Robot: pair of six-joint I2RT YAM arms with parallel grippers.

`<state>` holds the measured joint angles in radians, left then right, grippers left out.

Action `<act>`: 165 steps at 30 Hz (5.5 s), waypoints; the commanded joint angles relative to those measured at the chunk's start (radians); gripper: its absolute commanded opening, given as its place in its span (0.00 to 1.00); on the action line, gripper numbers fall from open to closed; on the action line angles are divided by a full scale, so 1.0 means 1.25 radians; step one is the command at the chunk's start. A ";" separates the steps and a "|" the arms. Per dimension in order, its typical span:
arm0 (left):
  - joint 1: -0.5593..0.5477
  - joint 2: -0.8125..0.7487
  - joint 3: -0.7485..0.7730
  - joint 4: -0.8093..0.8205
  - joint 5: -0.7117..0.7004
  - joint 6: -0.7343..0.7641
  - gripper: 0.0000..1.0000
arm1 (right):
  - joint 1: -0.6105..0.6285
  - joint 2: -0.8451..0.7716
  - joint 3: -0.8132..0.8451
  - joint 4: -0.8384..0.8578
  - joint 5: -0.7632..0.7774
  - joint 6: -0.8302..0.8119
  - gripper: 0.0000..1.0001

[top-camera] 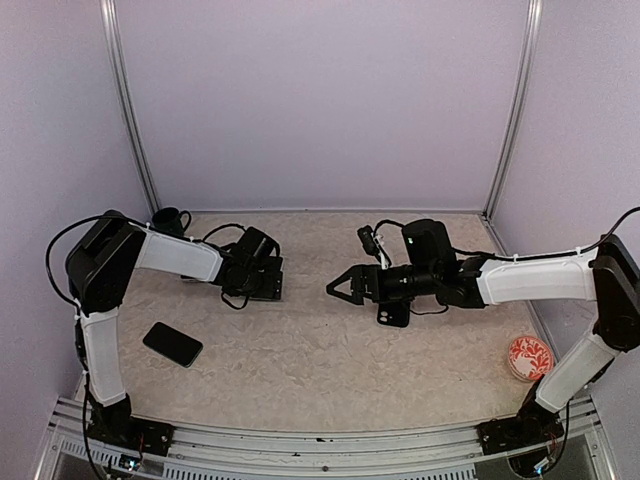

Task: Put the phone into the phone case
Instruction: Move the phone with the phone case to the center of the board, then move the phone to the center of the board.

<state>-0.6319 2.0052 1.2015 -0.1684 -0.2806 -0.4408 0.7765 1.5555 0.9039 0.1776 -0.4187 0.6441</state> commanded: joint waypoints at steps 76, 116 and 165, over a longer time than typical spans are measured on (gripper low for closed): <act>0.087 -0.484 -0.264 -0.348 -0.085 -0.512 0.99 | -0.006 0.085 0.003 0.072 -0.034 -0.001 0.99; 0.246 -0.556 -0.544 -0.298 0.071 -0.670 0.99 | -0.005 0.089 0.007 0.067 -0.038 0.000 1.00; -0.038 -0.231 -0.270 -0.239 0.161 -0.647 0.67 | -0.044 -0.025 -0.070 0.017 0.091 0.007 0.99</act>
<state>-0.6289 1.6089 0.8394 -0.4965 -0.2012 -1.2098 0.7486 1.5852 0.8646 0.2340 -0.3954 0.6449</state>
